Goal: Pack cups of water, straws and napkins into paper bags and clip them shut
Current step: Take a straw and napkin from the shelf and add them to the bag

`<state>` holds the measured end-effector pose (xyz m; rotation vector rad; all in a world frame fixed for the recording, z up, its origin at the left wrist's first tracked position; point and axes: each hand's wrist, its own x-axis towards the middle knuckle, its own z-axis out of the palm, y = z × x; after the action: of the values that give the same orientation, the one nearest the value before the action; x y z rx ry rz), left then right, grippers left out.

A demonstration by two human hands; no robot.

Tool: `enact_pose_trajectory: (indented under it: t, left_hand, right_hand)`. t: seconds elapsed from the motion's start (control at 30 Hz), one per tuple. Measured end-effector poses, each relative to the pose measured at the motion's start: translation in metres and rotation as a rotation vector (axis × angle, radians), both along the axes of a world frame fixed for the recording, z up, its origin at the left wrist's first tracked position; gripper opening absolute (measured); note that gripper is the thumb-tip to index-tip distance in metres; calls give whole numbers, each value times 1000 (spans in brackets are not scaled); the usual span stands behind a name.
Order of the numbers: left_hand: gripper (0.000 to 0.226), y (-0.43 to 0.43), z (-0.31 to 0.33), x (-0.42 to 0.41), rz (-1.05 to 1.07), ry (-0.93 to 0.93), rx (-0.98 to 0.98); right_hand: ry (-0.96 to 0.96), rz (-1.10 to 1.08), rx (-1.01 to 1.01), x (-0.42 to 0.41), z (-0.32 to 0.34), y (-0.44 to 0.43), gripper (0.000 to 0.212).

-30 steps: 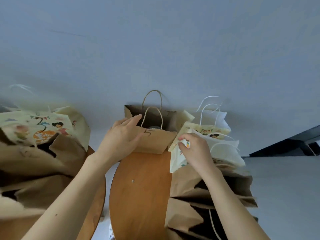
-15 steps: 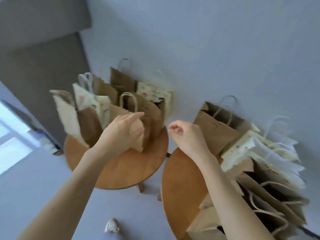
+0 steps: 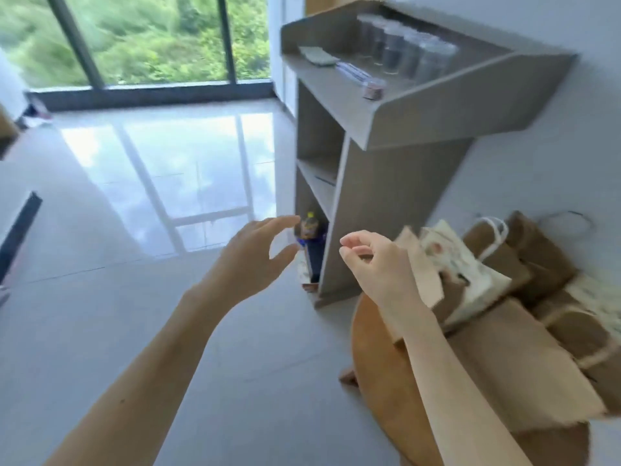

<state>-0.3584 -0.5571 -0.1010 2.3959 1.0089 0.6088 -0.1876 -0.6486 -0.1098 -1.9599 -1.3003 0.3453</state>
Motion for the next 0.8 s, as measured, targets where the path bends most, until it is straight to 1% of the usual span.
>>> enact_pose_trajectory:
  t: [0.1,0.23,0.4,0.5,0.6,0.8]
  left_hand:
    - [41,55,1,-12,30,-6,-41]
    - [41,133,-3,0,33,-17,-78]
    - [42,246,-7,37,6,7,-73]
    - [42,316,3,60,19,-1,-79]
    - [42,381,16,81,36,-19,-71]
    - [41,494,19,118,19,-12,-71]
  right_hand:
    - [3,35,42,-10,0,65,15]
    - [28,13,73,-3,-1,146,19]
    - [13,14,90,31,-8,259,25]
    - [30,29,78,50,-3,329,26]
    - [-11,56,83,72,9,396,26]
    - [-62,32,71,110,20,500,25]
